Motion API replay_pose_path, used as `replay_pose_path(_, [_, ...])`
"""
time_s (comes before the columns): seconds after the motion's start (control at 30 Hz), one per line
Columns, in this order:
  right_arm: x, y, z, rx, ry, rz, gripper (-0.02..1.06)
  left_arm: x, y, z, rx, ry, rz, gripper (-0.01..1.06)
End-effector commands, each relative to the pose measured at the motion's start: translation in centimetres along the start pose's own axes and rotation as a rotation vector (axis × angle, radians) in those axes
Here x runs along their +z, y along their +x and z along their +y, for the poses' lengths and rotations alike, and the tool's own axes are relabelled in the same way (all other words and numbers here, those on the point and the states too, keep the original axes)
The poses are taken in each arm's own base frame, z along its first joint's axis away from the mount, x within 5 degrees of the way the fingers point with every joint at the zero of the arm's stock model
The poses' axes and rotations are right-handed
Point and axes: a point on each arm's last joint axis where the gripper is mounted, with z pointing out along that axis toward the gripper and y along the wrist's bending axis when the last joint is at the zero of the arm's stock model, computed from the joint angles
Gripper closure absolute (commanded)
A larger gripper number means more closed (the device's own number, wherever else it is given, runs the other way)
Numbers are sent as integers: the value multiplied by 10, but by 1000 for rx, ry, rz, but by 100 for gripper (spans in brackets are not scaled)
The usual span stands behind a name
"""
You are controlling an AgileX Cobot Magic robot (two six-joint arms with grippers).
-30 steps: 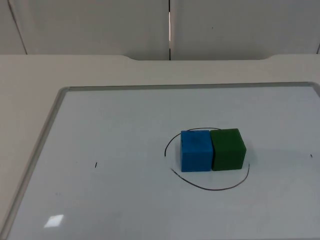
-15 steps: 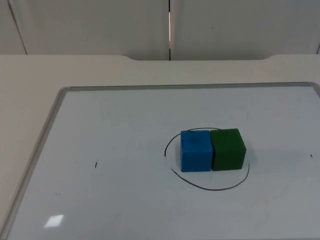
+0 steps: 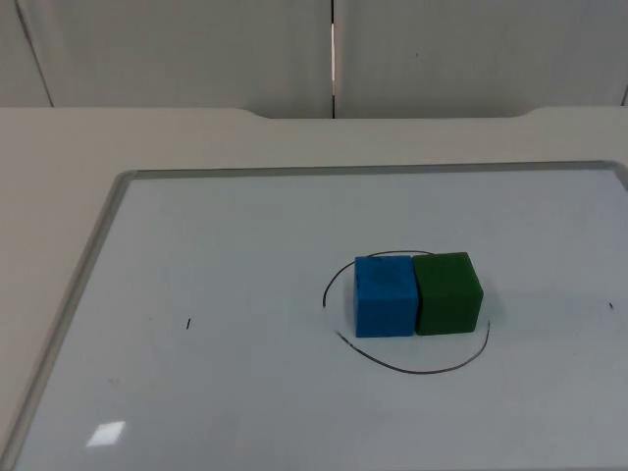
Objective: Push the two cubes into the marked area.
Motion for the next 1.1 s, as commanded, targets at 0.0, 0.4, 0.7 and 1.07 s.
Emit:
replay_pose_path(0.0, [0,1,0,-8,3,-4,102,1,0,0,-3,-2,-11,105])
replay_pose_path(0.4, [0,1,0,-8,3,-4,29,1,0,0,-3,-2,-11,69])
replay_pose_path(0.7, [0,1,0,-8,3,-4,22,1,0,0,-3,-2,-11,12])
replay_pose_path(1.07, [0,1,0,-8,3,-4,22,1,0,0,-3,-2,-11,9])
